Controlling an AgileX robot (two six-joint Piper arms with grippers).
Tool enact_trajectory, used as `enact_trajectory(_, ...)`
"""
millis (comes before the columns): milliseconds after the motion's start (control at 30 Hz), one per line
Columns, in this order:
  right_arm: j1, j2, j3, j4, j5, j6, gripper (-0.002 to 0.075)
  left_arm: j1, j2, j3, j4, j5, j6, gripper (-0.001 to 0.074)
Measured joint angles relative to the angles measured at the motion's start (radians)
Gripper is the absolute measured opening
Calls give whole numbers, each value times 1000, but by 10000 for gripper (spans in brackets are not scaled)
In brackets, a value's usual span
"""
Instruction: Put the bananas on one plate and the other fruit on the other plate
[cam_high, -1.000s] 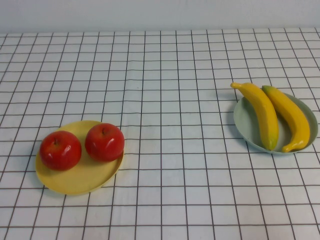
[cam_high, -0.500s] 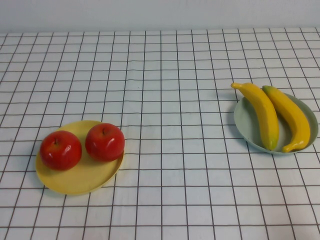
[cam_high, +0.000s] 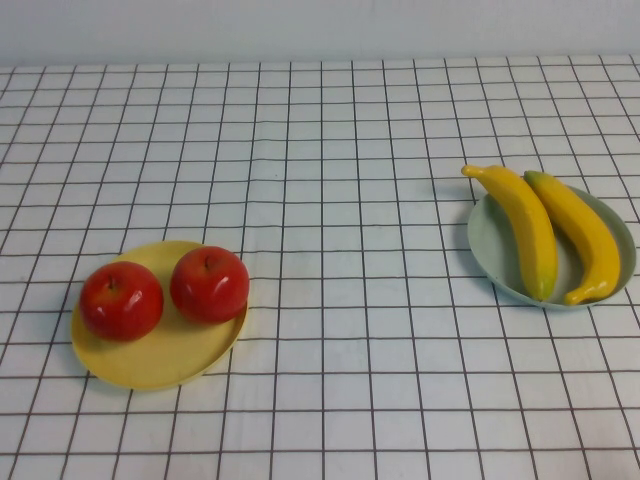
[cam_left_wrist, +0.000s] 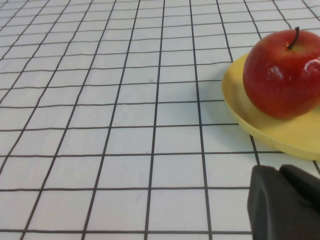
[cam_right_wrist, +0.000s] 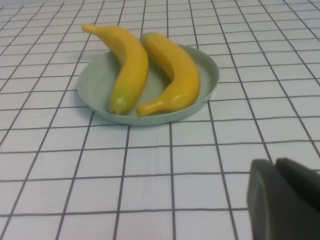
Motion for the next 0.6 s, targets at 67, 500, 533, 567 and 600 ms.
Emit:
enact_trajectory(67, 0, 0, 1, 10, 4, 0, -11, 0, 0, 0, 0, 0, 0, -4)
enact_trajectory(500, 0, 0, 2, 26, 7, 2, -13, 0, 0, 0, 0, 0, 0, -4)
enact_trajectory(533, 0, 0, 2, 26, 7, 2, -13, 0, 0, 0, 0, 0, 0, -4)
enact_trajectory(567, 0, 0, 2, 26, 7, 2, -14, 0, 0, 0, 0, 0, 0, -4)
enact_trajectory(600, 0, 0, 2, 26, 7, 2, -14, 0, 0, 0, 0, 0, 0, -4)
